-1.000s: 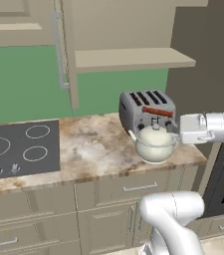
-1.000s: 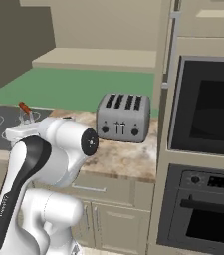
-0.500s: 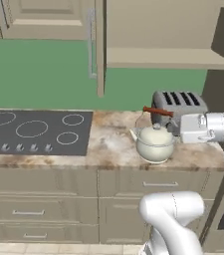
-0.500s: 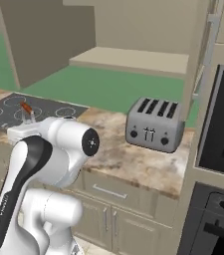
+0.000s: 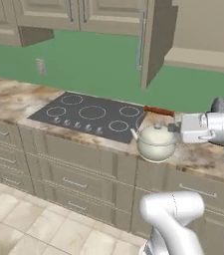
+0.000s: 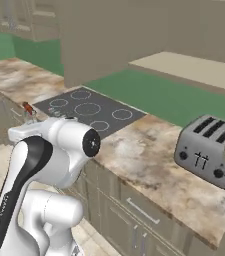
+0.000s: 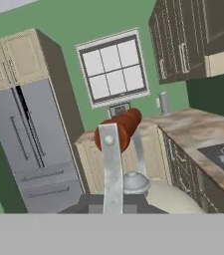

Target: Open the cabinet, pick the kettle from the cabinet, and place it in the sink.

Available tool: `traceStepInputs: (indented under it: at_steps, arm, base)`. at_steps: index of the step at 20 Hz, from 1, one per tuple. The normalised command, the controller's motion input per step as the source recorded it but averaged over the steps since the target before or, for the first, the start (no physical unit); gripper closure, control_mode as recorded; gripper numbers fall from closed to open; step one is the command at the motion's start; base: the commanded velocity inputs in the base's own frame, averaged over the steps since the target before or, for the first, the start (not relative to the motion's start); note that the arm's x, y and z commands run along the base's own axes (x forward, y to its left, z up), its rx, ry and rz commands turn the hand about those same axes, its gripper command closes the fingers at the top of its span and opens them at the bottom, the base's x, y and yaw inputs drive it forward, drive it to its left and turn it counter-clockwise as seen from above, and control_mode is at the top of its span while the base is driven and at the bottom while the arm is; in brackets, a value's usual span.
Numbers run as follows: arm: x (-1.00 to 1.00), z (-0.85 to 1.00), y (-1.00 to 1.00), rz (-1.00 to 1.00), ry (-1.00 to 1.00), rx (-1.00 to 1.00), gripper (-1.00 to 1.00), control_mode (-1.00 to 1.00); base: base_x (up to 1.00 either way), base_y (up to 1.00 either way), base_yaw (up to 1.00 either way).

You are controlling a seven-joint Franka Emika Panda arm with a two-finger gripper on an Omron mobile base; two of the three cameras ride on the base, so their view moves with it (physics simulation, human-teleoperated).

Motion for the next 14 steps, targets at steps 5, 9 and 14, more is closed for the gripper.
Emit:
traceStepInputs:
  at_steps: [5, 9, 14]
  arm:
    - [0.00, 0.00, 0.00, 0.00, 0.00, 0.00, 1.00, 1.00]
    - [0.00, 0.00, 0.00, 0.00, 0.00, 0.00, 1.00, 1.00]
    - [0.00, 0.00, 0.00, 0.00, 0.00, 0.00, 1.00, 1.00]
  base:
    - [-0.11, -0.23, 0.76]
    - [-0.04, -0.18, 0.74]
    - [-0.04, -0.17, 0.71]
